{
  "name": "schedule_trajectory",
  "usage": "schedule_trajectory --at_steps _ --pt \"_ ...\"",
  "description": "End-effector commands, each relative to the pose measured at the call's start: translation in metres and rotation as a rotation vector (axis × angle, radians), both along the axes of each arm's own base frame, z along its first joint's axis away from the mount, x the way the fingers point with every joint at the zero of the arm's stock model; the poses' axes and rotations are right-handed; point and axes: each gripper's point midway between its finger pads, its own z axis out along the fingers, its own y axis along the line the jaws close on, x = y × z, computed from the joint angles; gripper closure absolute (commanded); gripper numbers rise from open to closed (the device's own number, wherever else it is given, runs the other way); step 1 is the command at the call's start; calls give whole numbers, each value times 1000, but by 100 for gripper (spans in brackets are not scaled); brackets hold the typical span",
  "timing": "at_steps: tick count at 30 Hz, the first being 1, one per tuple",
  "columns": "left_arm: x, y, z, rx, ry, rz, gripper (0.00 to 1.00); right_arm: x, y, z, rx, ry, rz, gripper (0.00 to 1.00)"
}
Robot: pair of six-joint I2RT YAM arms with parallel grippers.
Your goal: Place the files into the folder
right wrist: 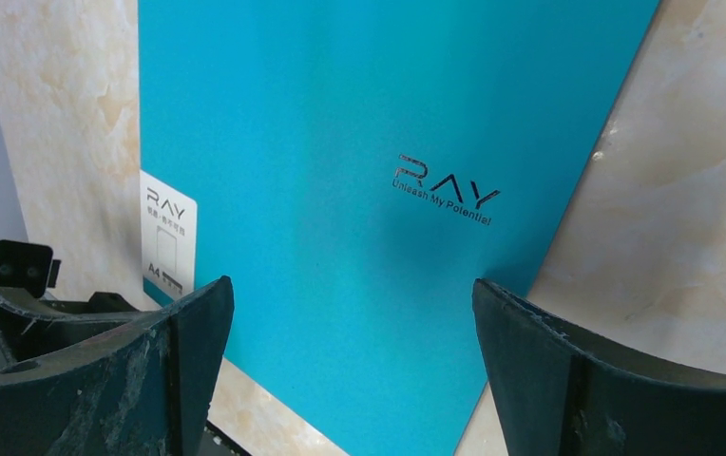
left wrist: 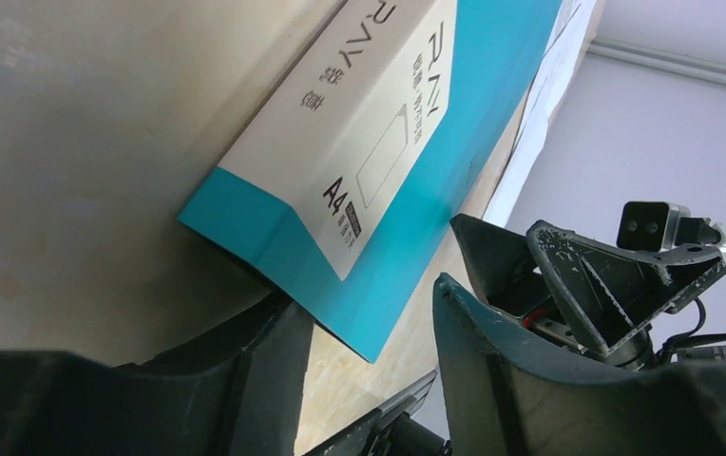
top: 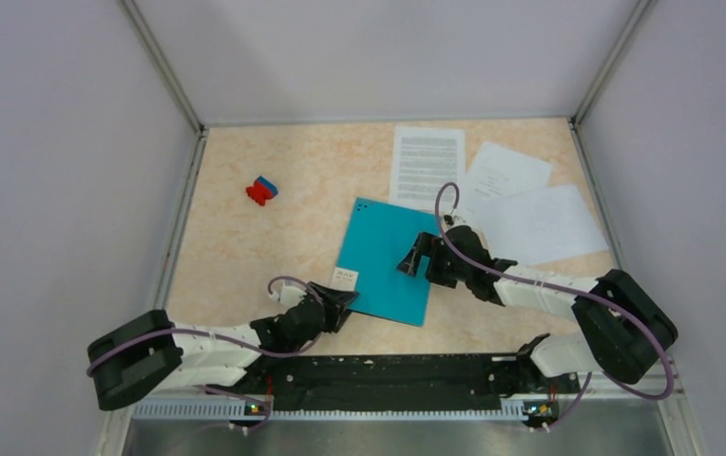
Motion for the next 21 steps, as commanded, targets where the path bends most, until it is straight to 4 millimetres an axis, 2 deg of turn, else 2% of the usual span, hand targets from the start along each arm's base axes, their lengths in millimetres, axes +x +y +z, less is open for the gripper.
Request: schedule_trajectory --at_steps 1,5,10,16,21 --pt "10 -18 26 -143 -45 26 49 -10 2 -1 8 -1 16 5" --pt "9 -22 28 -184 -39 26 65 -11 0 7 6 -11 13 5" --pt "8 -22 38 -220 -41 33 100 -7 -12 28 -11 -51 -30 4" --pt "7 -15 55 -258 -56 50 100 -1 -35 48 76 -57 -102 3" --pt "5 -11 67 -283 -73 50 100 4 -37 56 197 -35 -103 4"
